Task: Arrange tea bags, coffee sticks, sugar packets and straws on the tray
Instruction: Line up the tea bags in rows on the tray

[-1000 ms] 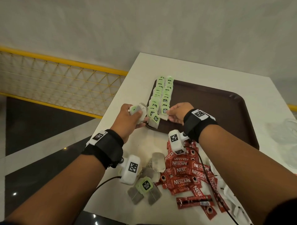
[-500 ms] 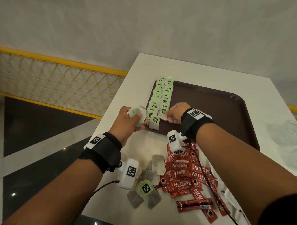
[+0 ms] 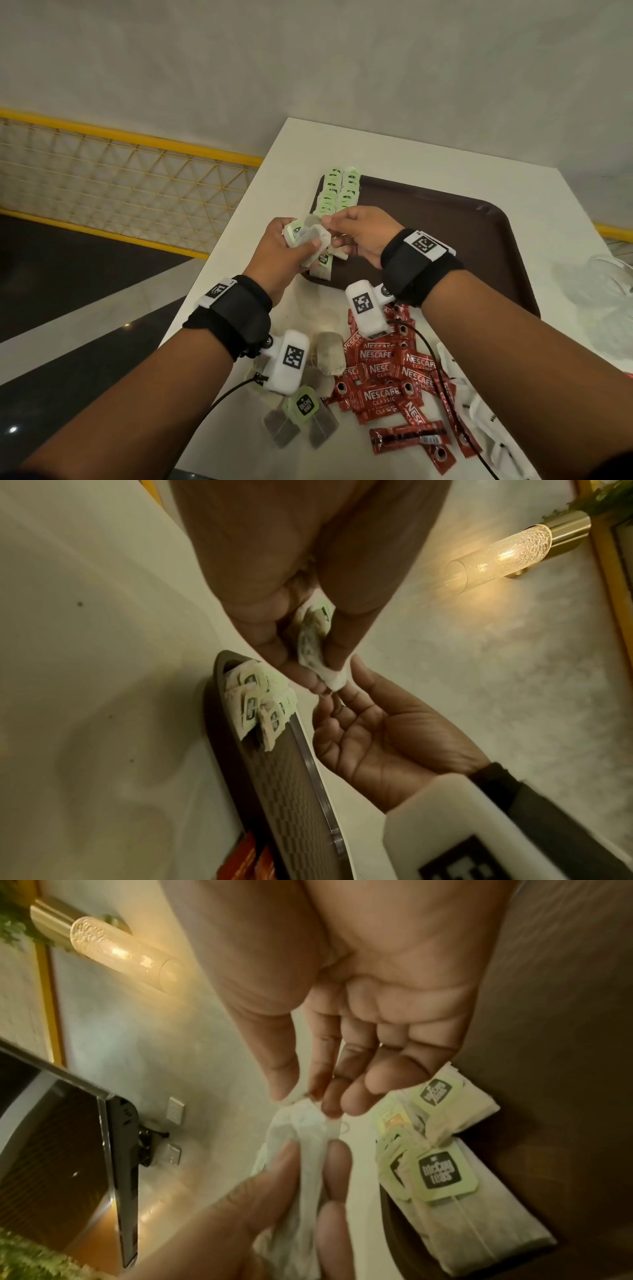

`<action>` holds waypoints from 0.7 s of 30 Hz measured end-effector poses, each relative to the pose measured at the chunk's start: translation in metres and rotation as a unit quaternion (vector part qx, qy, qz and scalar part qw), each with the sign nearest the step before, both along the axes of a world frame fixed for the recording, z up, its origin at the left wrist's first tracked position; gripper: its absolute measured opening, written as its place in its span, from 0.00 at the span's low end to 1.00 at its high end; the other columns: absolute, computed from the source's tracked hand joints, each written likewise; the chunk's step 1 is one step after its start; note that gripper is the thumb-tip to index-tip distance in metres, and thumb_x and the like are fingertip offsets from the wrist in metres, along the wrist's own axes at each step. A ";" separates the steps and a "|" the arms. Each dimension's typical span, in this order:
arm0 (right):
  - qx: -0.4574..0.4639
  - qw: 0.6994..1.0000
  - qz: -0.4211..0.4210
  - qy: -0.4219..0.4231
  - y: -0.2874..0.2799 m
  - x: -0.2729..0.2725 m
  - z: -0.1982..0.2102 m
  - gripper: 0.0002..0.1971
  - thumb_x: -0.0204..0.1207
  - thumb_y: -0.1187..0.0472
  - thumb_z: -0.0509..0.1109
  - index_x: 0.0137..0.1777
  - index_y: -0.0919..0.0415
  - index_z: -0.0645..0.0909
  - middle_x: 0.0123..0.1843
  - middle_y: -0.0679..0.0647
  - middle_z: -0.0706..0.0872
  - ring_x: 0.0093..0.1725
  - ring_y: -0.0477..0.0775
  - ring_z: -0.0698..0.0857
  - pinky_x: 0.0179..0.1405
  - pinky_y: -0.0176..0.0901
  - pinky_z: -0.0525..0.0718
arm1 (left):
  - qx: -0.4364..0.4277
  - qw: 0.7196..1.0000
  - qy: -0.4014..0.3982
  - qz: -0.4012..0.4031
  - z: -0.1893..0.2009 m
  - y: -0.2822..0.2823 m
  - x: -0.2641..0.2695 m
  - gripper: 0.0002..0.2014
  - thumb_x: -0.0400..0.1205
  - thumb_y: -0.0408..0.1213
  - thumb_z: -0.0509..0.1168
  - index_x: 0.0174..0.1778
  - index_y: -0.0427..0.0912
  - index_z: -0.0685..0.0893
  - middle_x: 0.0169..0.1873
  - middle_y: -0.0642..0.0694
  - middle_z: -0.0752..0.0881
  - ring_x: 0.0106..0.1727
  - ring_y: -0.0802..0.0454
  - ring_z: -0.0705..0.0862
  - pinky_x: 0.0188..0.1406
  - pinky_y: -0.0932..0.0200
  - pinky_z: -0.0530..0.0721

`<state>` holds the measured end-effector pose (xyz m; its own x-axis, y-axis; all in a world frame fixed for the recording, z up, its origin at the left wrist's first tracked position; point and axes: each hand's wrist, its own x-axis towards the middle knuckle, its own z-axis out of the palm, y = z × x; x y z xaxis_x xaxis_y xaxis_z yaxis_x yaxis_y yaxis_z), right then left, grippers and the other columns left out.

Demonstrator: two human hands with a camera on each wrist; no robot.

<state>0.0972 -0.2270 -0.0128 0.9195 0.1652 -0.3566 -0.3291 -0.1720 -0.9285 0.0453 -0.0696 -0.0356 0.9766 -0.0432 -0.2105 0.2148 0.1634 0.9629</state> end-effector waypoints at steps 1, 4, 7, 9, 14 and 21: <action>0.009 1.000 -0.002 0.008 -0.002 -0.001 0.001 0.11 0.76 0.61 0.75 0.53 0.68 0.83 0.41 0.58 0.87 0.30 0.47 0.81 0.27 0.34 0.78 | 0.005 1.000 -0.005 -0.007 0.001 -0.001 -0.001 0.24 0.78 0.31 0.74 0.67 0.35 0.72 0.62 0.30 0.81 0.63 0.32 0.85 0.56 0.33 0.87; 0.021 1.000 -0.002 0.007 -0.008 -0.002 0.005 0.04 0.76 0.65 0.74 0.46 0.63 0.82 0.40 0.57 0.88 0.30 0.48 0.84 0.28 0.35 0.79 | 0.005 1.000 -0.008 -0.025 0.000 -0.002 0.001 0.18 0.81 0.26 0.70 0.63 0.42 0.73 0.63 0.33 0.82 0.60 0.36 0.86 0.52 0.40 0.88; 0.034 0.999 -0.022 -0.005 -0.013 -0.002 0.006 0.04 0.77 0.66 0.73 0.44 0.61 0.80 0.39 0.57 0.88 0.30 0.48 0.86 0.30 0.35 0.81 | -0.008 0.999 -0.002 -0.042 0.001 0.000 0.000 0.18 0.83 0.26 0.67 0.65 0.41 0.71 0.64 0.34 0.81 0.60 0.36 0.87 0.50 0.47 0.90; 0.042 0.998 -0.040 -0.010 -0.015 -0.003 0.005 0.04 0.78 0.66 0.72 0.44 0.61 0.79 0.40 0.59 0.87 0.29 0.48 0.86 0.29 0.35 0.83 | -0.017 0.999 0.008 -0.046 0.000 0.003 0.001 0.19 0.83 0.26 0.66 0.67 0.39 0.70 0.64 0.33 0.81 0.59 0.35 0.88 0.49 0.50 0.91; 0.094 0.992 -0.078 -0.016 -0.021 -0.005 0.005 0.04 0.76 0.71 0.73 0.47 0.66 0.81 0.41 0.64 0.88 0.33 0.52 0.88 0.36 0.37 0.88 | -0.040 0.999 0.011 -0.021 -0.005 0.010 0.001 0.23 0.84 0.24 0.64 0.73 0.43 0.66 0.62 0.31 0.82 0.49 0.41 0.92 0.50 0.52 0.91; 0.087 0.992 -0.087 -0.041 -0.025 -0.001 0.009 0.08 0.73 0.74 0.75 0.48 0.65 0.84 0.43 0.60 0.88 0.36 0.52 0.87 0.42 0.40 0.90 | 0.041 0.998 -0.021 0.032 -0.004 0.017 0.006 0.14 0.85 0.24 0.59 0.55 0.51 0.78 0.56 0.41 0.85 0.47 0.46 0.89 0.46 0.57 0.87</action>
